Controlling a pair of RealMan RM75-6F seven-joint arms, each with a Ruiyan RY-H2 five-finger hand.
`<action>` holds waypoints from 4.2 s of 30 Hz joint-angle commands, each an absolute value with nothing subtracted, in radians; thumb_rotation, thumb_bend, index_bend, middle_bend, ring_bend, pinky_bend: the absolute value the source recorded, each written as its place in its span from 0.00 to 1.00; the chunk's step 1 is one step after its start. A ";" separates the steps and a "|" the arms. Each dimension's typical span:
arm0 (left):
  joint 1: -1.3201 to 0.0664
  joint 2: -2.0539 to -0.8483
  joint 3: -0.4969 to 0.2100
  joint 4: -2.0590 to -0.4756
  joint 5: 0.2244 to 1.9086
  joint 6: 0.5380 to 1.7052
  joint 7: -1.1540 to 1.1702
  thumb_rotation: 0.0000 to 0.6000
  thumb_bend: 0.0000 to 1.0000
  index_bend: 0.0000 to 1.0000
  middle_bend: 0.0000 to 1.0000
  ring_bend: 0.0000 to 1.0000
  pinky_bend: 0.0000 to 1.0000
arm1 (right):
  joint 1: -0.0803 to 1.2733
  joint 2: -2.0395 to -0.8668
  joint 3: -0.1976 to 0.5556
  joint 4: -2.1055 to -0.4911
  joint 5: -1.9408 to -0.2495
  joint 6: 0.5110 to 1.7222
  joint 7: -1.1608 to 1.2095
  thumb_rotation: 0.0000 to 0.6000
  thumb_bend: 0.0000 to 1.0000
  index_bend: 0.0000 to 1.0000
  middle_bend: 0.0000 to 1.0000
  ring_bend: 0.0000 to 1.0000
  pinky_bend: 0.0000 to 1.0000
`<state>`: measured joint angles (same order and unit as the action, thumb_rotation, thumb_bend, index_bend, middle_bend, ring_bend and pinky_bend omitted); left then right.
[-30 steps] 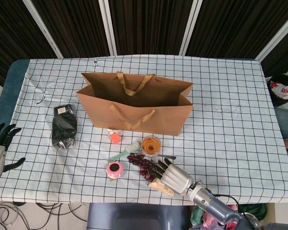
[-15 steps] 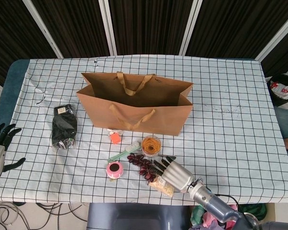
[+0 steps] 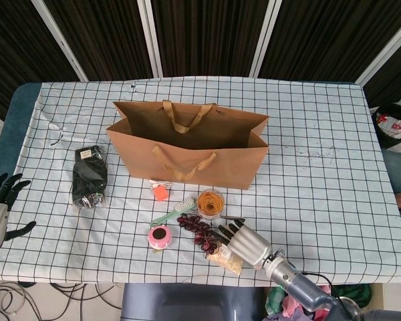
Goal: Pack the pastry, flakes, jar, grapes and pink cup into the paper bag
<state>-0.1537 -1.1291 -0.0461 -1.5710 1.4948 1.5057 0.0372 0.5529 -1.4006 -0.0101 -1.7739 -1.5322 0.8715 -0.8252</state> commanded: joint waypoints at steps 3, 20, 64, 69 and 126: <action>-0.154 -1.128 -0.046 -1.572 1.496 1.499 0.036 1.00 0.03 0.20 0.10 0.02 0.09 | 0.553 -1.420 -0.015 -1.764 -1.541 0.889 -0.812 1.00 0.17 0.00 0.22 0.27 0.22; -0.157 -1.111 -0.044 -1.584 1.493 1.470 0.024 1.00 0.03 0.20 0.09 0.02 0.10 | 0.551 -1.497 -0.028 -1.738 -1.507 0.907 -0.838 1.00 0.40 0.07 0.55 0.37 0.22; -0.144 -1.094 -0.049 -1.599 1.502 1.475 0.002 1.00 0.03 0.20 0.09 0.02 0.11 | 0.470 -1.329 0.101 -1.867 -1.568 1.244 -0.511 1.00 0.46 0.04 0.60 0.41 0.22; -0.141 -1.092 -0.051 -1.599 1.503 1.481 -0.003 1.00 0.03 0.20 0.09 0.02 0.11 | 0.447 -1.283 0.132 -1.909 -1.574 1.310 -0.492 1.00 0.46 0.04 0.60 0.41 0.22; -0.114 -1.058 -0.067 -1.604 1.501 1.516 -0.062 1.00 0.03 0.20 0.09 0.02 0.11 | 1.110 -1.139 0.459 -1.874 -0.653 0.949 -0.667 1.00 0.24 0.00 0.07 0.24 0.22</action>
